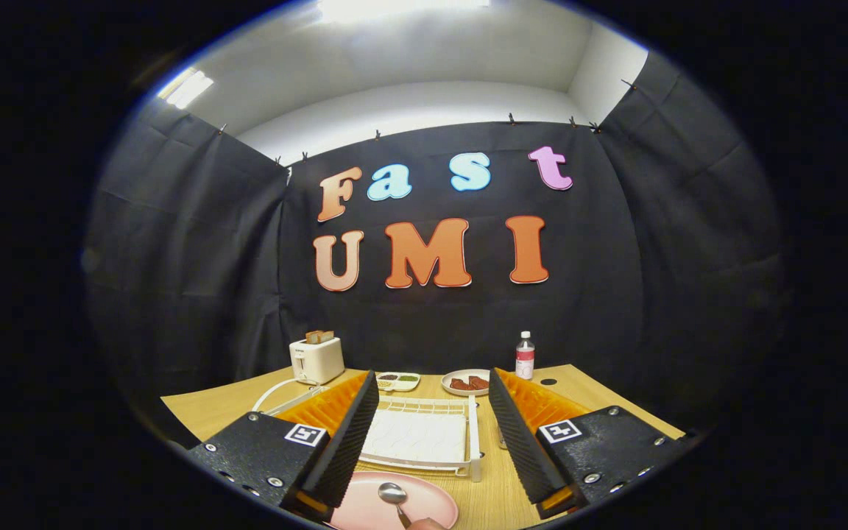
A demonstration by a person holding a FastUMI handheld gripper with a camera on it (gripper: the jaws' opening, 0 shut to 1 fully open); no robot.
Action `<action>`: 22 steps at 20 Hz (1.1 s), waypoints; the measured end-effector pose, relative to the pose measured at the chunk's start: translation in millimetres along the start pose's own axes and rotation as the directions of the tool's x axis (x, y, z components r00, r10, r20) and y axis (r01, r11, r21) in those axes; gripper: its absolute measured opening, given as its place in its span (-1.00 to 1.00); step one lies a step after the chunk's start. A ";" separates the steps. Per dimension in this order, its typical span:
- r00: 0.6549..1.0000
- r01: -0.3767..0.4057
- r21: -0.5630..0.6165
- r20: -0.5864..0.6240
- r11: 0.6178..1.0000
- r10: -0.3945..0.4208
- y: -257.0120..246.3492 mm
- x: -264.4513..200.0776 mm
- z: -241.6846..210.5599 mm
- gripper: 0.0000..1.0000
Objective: Take the plate from the dish rack, then take the spoon from the basket and place it into the plate.
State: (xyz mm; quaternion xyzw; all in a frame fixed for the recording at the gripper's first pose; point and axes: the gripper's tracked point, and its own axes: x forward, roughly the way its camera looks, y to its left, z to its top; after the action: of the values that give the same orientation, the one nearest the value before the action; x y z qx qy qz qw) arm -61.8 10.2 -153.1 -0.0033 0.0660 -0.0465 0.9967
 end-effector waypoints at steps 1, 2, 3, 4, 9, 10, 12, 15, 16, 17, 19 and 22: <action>1.000 -0.005 -0.001 0.005 1.000 0.005 3.0 -0.6 1.2 0.79; 1.000 -0.004 -0.003 0.012 1.000 0.004 4.4 0.1 2.3 0.79; 1.000 0.004 -0.009 0.016 1.000 -0.004 3.8 0.7 2.3 0.79; 1.000 0.015 -0.022 0.017 1.000 -0.014 2.8 0.1 1.3 0.79; 1.000 0.015 -0.013 0.011 1.000 -0.015 10.9 -1.8 0.3 0.79; 1.000 0.011 -0.005 0.013 1.000 -0.011 11.9 -1.8 1.8 0.79; 1.000 0.008 -0.007 0.010 1.000 -0.008 12.4 -1.5 0.7 0.79; 1.000 0.029 -0.024 0.010 0.999 -0.029 7.4 -1.0 3.3 0.79; 0.999 0.040 -0.028 0.013 0.999 -0.040 5.0 -0.1 5.5 0.79; 0.999 0.048 -0.031 0.013 0.998 -0.047 3.1 -0.5 4.9 0.79; 0.999 0.048 -0.024 0.015 0.999 -0.048 3.2 -2.0 5.8 0.79; 0.999 0.047 -0.019 0.023 0.999 -0.046 4.1 -3.5 6.7 0.79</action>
State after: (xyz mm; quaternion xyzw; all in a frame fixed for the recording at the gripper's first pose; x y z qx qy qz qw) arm -64.0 14.5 -146.1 -0.0151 0.0553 -0.0690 0.9960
